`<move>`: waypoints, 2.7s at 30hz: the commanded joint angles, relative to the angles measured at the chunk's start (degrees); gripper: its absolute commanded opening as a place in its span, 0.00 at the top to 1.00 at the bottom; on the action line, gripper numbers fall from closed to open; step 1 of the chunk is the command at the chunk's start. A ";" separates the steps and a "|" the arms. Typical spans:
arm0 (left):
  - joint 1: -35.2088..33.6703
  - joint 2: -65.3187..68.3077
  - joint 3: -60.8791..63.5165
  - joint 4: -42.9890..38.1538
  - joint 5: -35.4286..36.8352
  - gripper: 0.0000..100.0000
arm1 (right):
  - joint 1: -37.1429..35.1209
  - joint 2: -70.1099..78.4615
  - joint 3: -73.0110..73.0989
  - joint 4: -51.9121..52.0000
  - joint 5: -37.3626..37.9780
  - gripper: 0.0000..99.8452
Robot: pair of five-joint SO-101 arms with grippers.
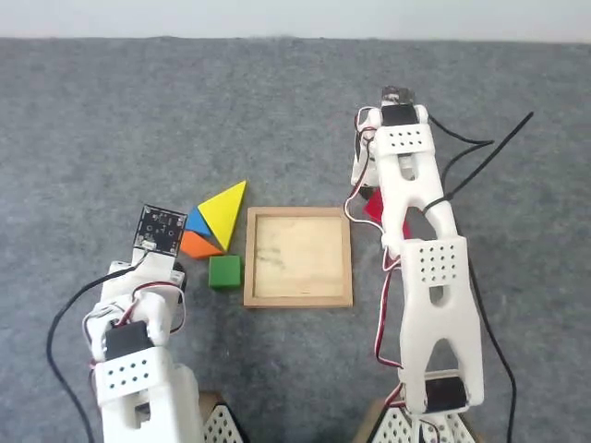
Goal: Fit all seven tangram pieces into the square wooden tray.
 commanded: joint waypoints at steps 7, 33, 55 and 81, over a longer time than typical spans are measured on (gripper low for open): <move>0.26 -1.32 -0.57 -1.41 -0.44 0.82 | 0.31 2.33 -9.32 7.25 6.42 0.62; 0.26 -1.32 -0.48 -1.41 -0.44 0.82 | -6.11 -18.68 18.55 8.40 24.44 0.53; 0.26 -1.32 -0.48 -1.32 -0.44 0.82 | -1.45 -11.21 19.52 -4.09 17.32 0.53; 0.18 -1.32 -0.48 -1.32 -0.44 0.82 | -0.66 -10.07 19.34 -2.86 19.43 0.69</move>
